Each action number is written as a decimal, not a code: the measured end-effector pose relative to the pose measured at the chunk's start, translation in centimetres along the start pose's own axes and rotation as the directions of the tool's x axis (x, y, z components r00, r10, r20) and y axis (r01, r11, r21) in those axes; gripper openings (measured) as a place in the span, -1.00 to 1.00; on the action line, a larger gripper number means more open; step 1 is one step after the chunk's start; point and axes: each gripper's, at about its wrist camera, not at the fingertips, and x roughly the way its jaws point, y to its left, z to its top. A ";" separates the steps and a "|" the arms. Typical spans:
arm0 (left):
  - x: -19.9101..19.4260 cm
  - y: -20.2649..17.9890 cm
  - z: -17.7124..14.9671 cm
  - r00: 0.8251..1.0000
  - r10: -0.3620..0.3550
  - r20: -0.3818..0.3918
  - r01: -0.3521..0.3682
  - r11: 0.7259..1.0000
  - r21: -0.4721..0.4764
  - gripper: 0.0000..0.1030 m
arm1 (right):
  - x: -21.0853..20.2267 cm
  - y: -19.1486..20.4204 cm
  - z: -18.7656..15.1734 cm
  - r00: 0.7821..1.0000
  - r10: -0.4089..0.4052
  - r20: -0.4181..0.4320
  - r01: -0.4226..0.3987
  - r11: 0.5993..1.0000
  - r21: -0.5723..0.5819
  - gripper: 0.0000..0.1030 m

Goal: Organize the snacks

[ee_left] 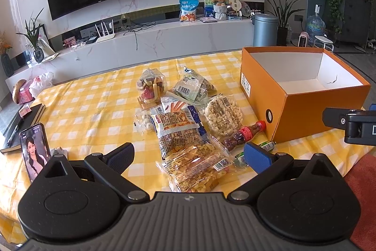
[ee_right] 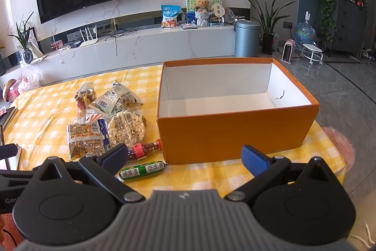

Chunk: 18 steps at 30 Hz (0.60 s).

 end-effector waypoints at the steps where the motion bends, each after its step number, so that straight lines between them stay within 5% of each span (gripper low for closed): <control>1: 0.0 0.0 0.0 1.000 0.000 0.000 0.000 1.000 -0.001 1.00 | 0.0 0.0 0.0 1.000 0.000 0.001 0.000 1.000 0.000 0.94; 18: 0.2 0.1 -0.2 1.000 0.003 -0.009 -0.004 1.000 -0.010 1.00 | 0.4 0.3 -0.1 1.000 0.000 -0.012 0.000 1.000 -0.005 0.94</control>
